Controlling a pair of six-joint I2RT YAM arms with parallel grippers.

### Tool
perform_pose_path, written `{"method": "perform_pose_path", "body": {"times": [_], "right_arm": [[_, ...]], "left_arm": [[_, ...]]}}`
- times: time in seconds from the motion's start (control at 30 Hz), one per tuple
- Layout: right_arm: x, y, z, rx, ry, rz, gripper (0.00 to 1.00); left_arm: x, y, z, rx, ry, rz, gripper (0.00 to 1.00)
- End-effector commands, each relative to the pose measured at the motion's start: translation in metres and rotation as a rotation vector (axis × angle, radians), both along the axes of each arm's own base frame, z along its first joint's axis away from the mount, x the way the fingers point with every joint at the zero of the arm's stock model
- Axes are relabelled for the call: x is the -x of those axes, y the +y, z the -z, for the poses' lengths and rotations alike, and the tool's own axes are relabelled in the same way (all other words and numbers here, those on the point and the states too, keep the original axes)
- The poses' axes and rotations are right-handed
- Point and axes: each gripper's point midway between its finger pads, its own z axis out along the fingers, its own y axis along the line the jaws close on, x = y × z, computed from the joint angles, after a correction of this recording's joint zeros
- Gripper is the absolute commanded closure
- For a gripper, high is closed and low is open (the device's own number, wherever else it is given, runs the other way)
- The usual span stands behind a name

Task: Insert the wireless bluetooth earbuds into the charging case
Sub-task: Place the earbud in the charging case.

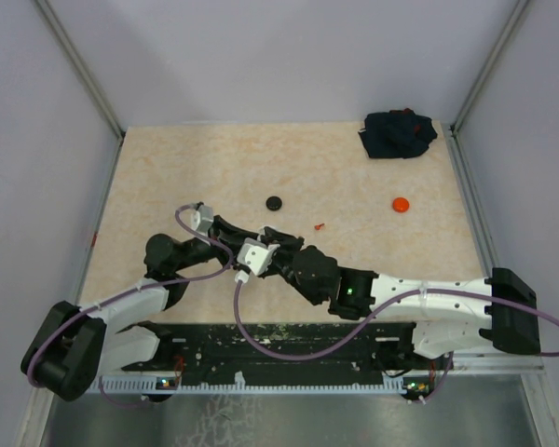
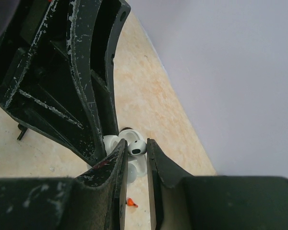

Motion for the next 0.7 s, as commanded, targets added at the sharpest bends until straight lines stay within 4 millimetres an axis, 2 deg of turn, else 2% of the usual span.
{"method": "perform_pose_path", "body": {"times": [0.0, 0.3, 0.67], "right_arm": [[0.016, 0.011, -0.012, -0.065, 0.054, -0.076, 0.8], [0.013, 0.017, -0.012, -0.104, 0.134, -0.032, 0.73], [0.014, 0.014, -0.033, -0.186, 0.22, -0.025, 0.6]], "left_arm": [[-0.006, 0.0, -0.016, 0.041, -0.022, -0.026, 1.0], [-0.001, 0.001, -0.018, 0.043, -0.062, -0.026, 1.0], [-0.003, 0.001, -0.005, 0.019, -0.056, -0.031, 1.0]]}}
